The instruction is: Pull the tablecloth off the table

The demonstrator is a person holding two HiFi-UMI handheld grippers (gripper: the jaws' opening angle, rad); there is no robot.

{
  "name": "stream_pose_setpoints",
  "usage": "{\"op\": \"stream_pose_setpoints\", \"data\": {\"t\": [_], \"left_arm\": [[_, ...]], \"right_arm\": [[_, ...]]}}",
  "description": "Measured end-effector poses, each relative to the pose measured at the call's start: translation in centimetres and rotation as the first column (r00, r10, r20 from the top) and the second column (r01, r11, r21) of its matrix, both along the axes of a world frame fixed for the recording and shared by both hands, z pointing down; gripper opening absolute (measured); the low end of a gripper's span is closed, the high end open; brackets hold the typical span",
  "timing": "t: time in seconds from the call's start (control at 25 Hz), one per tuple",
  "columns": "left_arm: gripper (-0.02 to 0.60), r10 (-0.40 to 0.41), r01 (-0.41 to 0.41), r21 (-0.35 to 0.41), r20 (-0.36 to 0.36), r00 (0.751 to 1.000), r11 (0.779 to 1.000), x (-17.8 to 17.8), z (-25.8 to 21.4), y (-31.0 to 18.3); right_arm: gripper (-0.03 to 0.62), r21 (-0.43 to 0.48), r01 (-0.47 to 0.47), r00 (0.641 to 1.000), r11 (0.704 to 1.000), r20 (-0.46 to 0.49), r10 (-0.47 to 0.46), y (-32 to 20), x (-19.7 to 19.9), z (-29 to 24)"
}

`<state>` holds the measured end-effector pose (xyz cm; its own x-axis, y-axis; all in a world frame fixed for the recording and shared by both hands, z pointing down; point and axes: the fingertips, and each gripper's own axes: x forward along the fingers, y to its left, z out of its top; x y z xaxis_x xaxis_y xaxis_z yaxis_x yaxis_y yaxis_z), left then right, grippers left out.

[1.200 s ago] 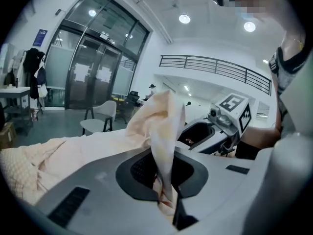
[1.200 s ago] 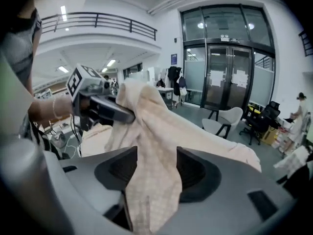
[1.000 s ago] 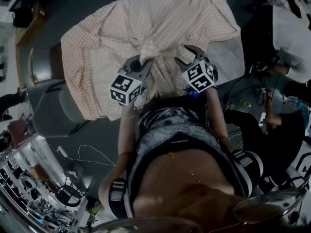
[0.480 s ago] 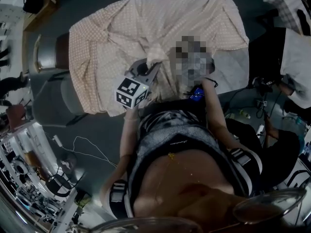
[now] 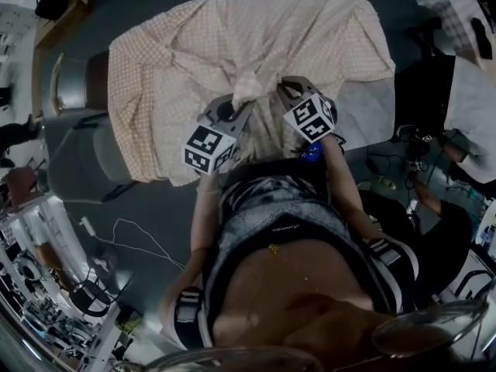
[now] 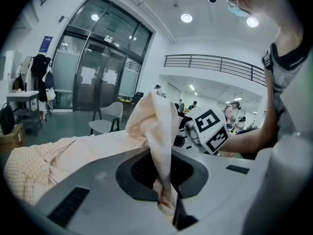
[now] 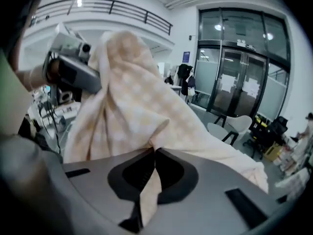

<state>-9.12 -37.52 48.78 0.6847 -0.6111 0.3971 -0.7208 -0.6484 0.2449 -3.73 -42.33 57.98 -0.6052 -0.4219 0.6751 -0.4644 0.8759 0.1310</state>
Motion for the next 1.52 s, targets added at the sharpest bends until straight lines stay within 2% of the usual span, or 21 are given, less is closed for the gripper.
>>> {"op": "stream_pose_setpoints", "data": {"t": [0.12,0.32,0.52,0.64,0.96,1.4,1.52], "left_arm": [[0.021,0.002,-0.002,0.015,0.021,1.000,1.000,-0.5,0.2,0.4],[0.021,0.010,-0.012,0.038,0.050,0.999,0.999,-4.0,-0.1,2.4],[0.021,0.055,-0.061,0.066,0.089,0.995,0.996,-4.6,-0.2,3.2],[0.021,0.077,-0.084,0.075,0.092,0.993,0.994,-3.7,-0.2,3.3],[0.021,0.166,-0.176,0.089,0.113,0.980,0.980,-1.1,0.6,3.8],[0.021,0.276,-0.283,0.101,0.075,0.958,0.954,1.4,1.3,5.4],[0.021,0.292,-0.299,0.101,0.073,0.954,0.949,0.9,1.0,7.1]], "right_arm": [[0.064,-0.013,-0.029,0.996,0.999,0.088,0.030,1.4,-0.6,-2.5],[0.064,-0.028,-0.090,0.973,0.996,0.213,0.093,3.9,-3.4,-6.7],[0.064,-0.027,-0.073,0.961,0.997,0.266,0.077,6.0,-6.0,-9.0],[0.063,-0.046,-0.073,0.946,0.996,0.313,0.083,7.1,-6.9,-9.7],[0.064,-0.046,-0.110,0.934,0.993,0.337,0.119,8.2,-6.2,-9.9],[0.064,-0.023,-0.225,0.919,0.974,0.328,0.220,9.8,-3.9,-9.2],[0.064,-0.011,-0.240,0.917,0.971,0.325,0.230,11.4,-4.4,-9.7]]}}
